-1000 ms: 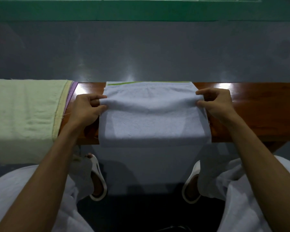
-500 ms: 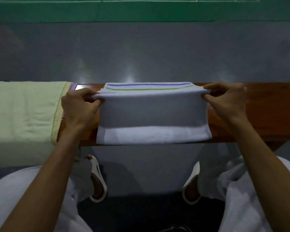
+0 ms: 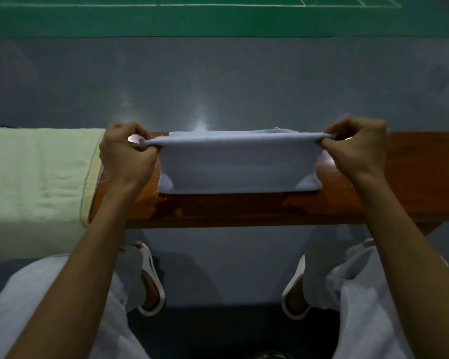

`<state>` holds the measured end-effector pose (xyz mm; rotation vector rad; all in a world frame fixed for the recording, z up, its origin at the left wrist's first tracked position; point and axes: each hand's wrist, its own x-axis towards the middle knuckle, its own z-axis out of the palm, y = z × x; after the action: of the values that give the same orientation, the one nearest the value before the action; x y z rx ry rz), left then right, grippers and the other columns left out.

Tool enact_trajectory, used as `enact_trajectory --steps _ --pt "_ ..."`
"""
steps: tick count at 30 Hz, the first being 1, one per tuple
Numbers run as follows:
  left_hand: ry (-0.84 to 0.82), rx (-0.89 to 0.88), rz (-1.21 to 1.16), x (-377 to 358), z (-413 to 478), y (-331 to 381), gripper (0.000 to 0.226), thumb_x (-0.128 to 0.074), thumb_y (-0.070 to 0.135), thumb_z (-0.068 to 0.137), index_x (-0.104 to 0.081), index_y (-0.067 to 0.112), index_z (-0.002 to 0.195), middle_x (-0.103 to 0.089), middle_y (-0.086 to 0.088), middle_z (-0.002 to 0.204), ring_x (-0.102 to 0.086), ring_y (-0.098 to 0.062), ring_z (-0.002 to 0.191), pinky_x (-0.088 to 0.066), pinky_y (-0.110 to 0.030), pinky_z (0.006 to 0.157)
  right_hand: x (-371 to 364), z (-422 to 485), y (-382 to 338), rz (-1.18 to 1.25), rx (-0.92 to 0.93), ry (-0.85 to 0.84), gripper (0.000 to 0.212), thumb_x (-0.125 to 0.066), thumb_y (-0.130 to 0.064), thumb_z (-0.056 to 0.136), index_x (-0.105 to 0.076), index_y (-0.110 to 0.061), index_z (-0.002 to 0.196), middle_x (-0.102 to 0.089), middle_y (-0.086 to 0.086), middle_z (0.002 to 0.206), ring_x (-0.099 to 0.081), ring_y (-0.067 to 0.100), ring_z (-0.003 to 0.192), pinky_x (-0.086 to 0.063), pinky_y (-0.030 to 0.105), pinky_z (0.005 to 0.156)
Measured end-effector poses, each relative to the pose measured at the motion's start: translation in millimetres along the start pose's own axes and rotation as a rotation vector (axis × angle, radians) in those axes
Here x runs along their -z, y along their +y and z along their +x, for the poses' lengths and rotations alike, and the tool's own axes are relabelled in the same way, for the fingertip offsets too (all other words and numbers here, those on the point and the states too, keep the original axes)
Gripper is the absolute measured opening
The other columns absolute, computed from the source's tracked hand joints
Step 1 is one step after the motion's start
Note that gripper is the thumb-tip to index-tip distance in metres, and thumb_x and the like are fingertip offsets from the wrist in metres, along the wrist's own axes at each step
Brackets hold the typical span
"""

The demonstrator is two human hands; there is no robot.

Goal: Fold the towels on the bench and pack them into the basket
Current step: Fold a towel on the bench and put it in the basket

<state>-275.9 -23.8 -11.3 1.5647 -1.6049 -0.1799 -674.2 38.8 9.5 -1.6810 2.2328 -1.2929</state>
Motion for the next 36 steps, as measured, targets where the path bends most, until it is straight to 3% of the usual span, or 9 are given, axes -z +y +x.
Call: enact_trajectory --steps 3,7,11,15,21,24,26,30,36 --pt "-0.120 0.005 -0.001 -3.1 -0.3 2.4 0.010 -0.076 0.009 0.085 -0.067 0.013 0.083 -0.066 -0.003 0.081 -0.059 -0.015 0.070 -0.034 -0.005 0.054 -7.6 4.1 4.4 -0.018 -0.073 -0.074 0.017 -0.086 -0.018 0.078 -0.071 -0.023 0.082 -0.069 -0.001 0.082 -0.061 0.005 0.067 -0.054 0.027 0.060" --pt "-0.140 0.035 0.002 -6.8 4.3 -1.7 0.012 -0.080 0.009 0.082 -0.070 0.013 0.084 -0.069 -0.002 0.080 -0.059 -0.004 0.065 -0.037 -0.008 0.055 -9.5 10.5 4.2 0.016 -0.142 -0.197 0.022 -0.084 -0.005 0.075 -0.067 -0.019 0.072 -0.072 0.000 0.093 -0.065 0.006 0.077 -0.051 0.021 0.062" --pt "-0.205 0.027 0.019 -10.8 16.0 0.0 0.014 -0.081 0.009 0.081 -0.081 0.013 0.095 -0.076 -0.007 0.086 -0.064 -0.011 0.069 -0.043 -0.017 0.059 -17.4 25.1 6.0 0.013 -0.205 -0.223 0.022 -0.081 -0.003 0.075 -0.067 -0.020 0.076 -0.071 0.002 0.079 -0.072 0.022 0.076 -0.063 0.048 0.073" --pt "-0.099 -0.054 -0.087 -12.4 34.6 8.3 0.030 -0.062 0.014 0.077 -0.083 0.013 0.098 -0.078 -0.009 0.088 -0.073 -0.019 0.084 -0.055 -0.030 0.068 -25.9 41.5 -2.3 0.151 -0.134 -0.145 0.039 -0.067 -0.005 0.075 -0.077 -0.018 0.110 -0.074 0.001 0.094 -0.072 0.017 0.087 -0.062 0.045 0.082" --pt "0.082 -0.162 -0.293 12.9 38.7 10.7 0.017 -0.071 0.014 0.089 -0.078 0.012 0.104 -0.077 -0.005 0.102 -0.074 -0.010 0.095 -0.059 -0.024 0.082 -6.3 38.3 -14.6 0.281 0.135 0.064 0.023 -0.064 -0.007 0.079 -0.079 -0.014 0.096 -0.076 -0.002 0.090 -0.073 0.016 0.086 -0.061 0.038 0.076" --pt "-0.058 -0.146 -0.209 16.9 8.5 -8.8 0.018 -0.070 0.005 0.080 -0.077 0.015 0.093 -0.076 -0.002 0.093 -0.074 -0.013 0.088 -0.059 -0.028 0.079 -5.3 12.4 0.5 0.227 0.106 -0.129 0.021 -0.069 0.001 0.080 -0.075 -0.015 0.090 -0.071 -0.024 0.074 -0.065 -0.007 0.074 -0.051 0.014 0.069" --pt "-0.240 -0.132 -0.093 16.5 -11.0 -20.8 0.022 -0.069 0.006 0.072 -0.075 0.023 0.084 -0.075 0.000 0.083 -0.072 -0.016 0.079 -0.056 -0.026 0.071 -4.8 -5.1 9.1 0.110 0.082 -0.319 0.026 -0.069 0.011 0.076 -0.074 -0.013 0.084 -0.069 -0.022 0.068 -0.060 -0.012 0.064 -0.042 0.004 0.062" --pt "-0.590 -0.058 0.143 15.8 -28.0 -30.3 0.035 -0.069 -0.006 0.066 -0.070 0.028 0.077 -0.066 0.004 0.073 -0.061 -0.012 0.069 -0.048 -0.027 0.058 0.7 -24.0 19.8 -0.124 -0.031 -0.668 0.026 -0.068 0.013 0.073 -0.073 -0.013 0.076 -0.071 0.004 0.074 -0.066 0.011 0.067 -0.053 0.019 0.059" --pt "-0.715 0.029 0.222 18.4 -19.8 -34.7 0.041 -0.061 -0.013 0.073 -0.073 0.026 0.068 -0.071 0.002 0.077 -0.066 -0.020 0.077 -0.052 -0.031 0.068 5.8 -20.2 27.9 -0.212 -0.143 -0.888 0.026 -0.071 0.009 0.075 -0.076 -0.016 0.074 -0.073 0.006 0.078 -0.070 0.024 0.073 -0.055 0.030 0.062"
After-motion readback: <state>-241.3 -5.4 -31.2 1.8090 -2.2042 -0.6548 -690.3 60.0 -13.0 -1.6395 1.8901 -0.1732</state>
